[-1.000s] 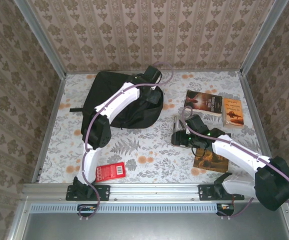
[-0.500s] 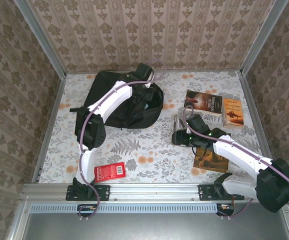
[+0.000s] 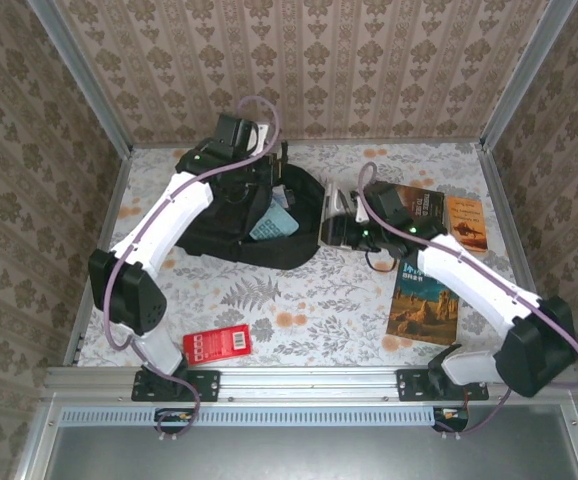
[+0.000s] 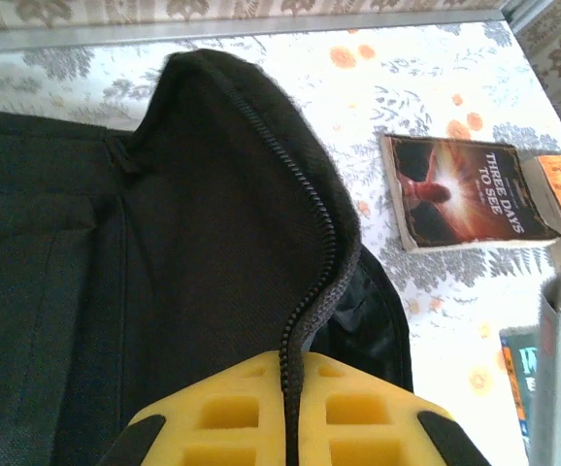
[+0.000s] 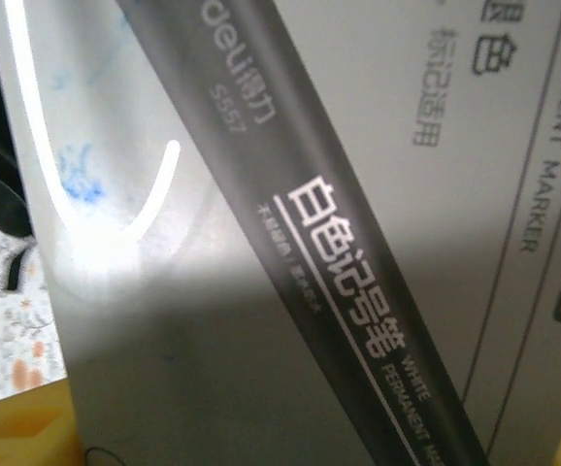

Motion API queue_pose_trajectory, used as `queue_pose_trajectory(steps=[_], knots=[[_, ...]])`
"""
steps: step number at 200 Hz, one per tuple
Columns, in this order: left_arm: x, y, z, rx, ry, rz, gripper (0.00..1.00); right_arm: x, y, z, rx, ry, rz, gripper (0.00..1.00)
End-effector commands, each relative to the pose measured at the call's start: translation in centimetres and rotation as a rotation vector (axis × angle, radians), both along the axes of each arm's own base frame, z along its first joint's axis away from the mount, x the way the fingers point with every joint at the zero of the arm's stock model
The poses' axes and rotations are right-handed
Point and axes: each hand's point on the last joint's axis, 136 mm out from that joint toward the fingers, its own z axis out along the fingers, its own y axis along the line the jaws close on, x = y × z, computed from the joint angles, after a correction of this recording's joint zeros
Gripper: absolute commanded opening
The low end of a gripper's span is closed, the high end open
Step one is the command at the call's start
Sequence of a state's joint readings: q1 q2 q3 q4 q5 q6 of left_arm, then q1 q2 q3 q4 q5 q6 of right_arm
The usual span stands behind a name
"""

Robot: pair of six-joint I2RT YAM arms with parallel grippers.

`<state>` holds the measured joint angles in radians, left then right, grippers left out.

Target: Pack the student bag

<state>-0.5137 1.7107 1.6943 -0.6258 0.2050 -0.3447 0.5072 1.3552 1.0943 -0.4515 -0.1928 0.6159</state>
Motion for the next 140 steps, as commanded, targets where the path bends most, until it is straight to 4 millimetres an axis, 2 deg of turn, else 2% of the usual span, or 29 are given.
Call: queue_pose_trajectory(steps=[1,20,22,27,40,60,108,140], knots=[[-0.4,0.1,2.1,-0.119,-0.028,-0.003,0.00,1.8,3.4,1.5,0.115,0.038,0.070,0.75],[-0.6,0.4,2.2,-0.199,-0.012,0.003,0.00,3.3,6.0,1.3,0.169,0.102,0.122,0.75],[-0.1,1.2,2.3,-0.207,-0.013,0.025,0.00,3.4,6.2,1.3,0.174,0.108,0.128,0.75],[0.1,1.6,2.3,-0.231,-0.007,0.032,0.00,3.8,7.0,1.3,0.191,0.121,0.148,0.75],[0.1,1.8,2.5,-0.277,-0.002,0.031,0.00,4.6,8.5,0.3,0.207,0.179,0.185,0.75],[0.0,1.8,2.8,-0.289,-0.008,0.022,0.00,6.4,9.5,-1.3,0.186,0.230,0.186,0.75],[-0.7,1.8,5.1,-0.358,-0.041,0.011,0.00,10.5,11.8,-2.9,0.212,0.273,0.129,0.74],[-0.6,2.7,6.2,-0.383,-0.060,0.035,0.00,11.4,13.7,-4.5,0.235,0.331,0.115,0.75]])
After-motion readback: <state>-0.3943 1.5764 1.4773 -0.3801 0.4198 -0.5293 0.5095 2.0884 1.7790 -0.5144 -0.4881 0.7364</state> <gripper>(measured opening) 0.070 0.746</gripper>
